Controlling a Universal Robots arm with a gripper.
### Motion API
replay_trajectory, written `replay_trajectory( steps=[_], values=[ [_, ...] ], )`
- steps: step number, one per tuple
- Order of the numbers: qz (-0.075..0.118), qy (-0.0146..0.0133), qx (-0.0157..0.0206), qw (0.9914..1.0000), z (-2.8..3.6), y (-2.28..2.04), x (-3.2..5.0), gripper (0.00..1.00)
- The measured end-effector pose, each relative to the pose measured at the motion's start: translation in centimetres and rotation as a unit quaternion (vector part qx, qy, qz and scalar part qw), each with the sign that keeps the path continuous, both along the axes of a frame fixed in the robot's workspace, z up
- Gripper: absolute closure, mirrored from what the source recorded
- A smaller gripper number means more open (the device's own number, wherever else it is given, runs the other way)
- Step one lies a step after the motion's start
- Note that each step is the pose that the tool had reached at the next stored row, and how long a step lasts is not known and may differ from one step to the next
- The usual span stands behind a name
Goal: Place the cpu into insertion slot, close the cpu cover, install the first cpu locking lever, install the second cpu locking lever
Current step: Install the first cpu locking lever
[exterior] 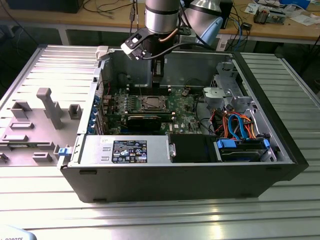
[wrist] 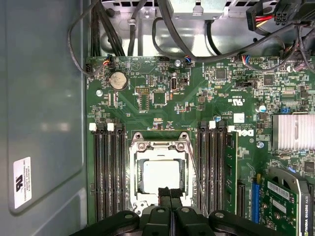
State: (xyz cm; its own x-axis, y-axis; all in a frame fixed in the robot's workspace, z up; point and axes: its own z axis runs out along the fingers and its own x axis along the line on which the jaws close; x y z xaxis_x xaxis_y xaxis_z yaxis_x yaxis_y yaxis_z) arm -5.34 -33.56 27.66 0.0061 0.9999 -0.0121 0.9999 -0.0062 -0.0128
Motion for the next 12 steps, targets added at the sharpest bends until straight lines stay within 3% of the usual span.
replay_trajectory(
  steps=[5, 7, 9, 12],
  values=[
    [0.001, 0.0, -0.0001, 1.0, 0.0, 0.0, 0.0, 0.89],
    [0.024, 0.0001, -0.0002, 0.9997, 0.01, 0.0, -0.01, 0.89],
    [0.044, 0.0, -0.0001, 0.99902, 0.01, 0.0, -0.01, 0.89],
    [0.082, 0.0, -0.0002, 0.99665, 0.01, 0.0, -0.01, 0.89]
  ],
)
